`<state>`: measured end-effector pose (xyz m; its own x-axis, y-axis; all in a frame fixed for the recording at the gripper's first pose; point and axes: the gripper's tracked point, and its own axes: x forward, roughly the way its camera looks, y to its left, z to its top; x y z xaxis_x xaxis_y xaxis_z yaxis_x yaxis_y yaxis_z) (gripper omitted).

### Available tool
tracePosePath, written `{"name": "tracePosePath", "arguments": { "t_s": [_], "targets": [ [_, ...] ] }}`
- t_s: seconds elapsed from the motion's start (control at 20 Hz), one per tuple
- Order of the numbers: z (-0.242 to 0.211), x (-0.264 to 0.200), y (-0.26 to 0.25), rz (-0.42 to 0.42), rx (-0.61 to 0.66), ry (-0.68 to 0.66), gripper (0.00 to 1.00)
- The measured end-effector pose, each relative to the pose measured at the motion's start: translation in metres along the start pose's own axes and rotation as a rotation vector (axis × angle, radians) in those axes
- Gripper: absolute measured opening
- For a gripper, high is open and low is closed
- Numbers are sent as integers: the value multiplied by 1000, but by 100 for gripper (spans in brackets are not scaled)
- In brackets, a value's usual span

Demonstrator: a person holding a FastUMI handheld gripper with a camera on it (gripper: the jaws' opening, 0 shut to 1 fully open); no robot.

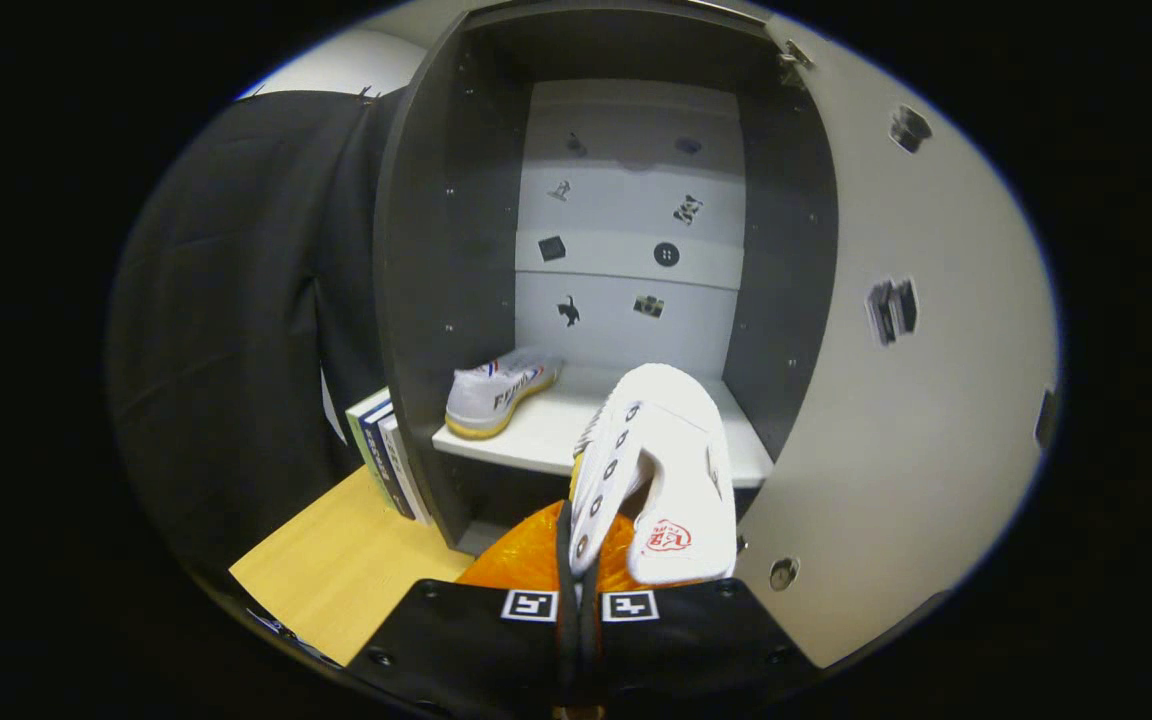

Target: Open the shoe cabinet door, grab the shoes and put them into the shoe cabinet, then close the shoe cabinet door.

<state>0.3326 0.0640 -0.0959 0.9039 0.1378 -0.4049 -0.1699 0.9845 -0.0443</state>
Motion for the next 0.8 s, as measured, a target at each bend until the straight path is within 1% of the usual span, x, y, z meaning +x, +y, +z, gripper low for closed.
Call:
{"name": "tracePosePath", "arguments": {
  "t_s": [0.2, 0.4, 0.5, 0.6, 0.8],
  "targets": [
    [48, 31, -4, -14, -20, -48, 2],
    [78, 77, -18, -51, -13, -60, 2],
    [87, 101, -27, -72, -2, -55, 2],
    [94, 127, -36, -89, -21, -42, 2],
    [88, 175, -51, -122, -77, -1, 2]
  ]
}}
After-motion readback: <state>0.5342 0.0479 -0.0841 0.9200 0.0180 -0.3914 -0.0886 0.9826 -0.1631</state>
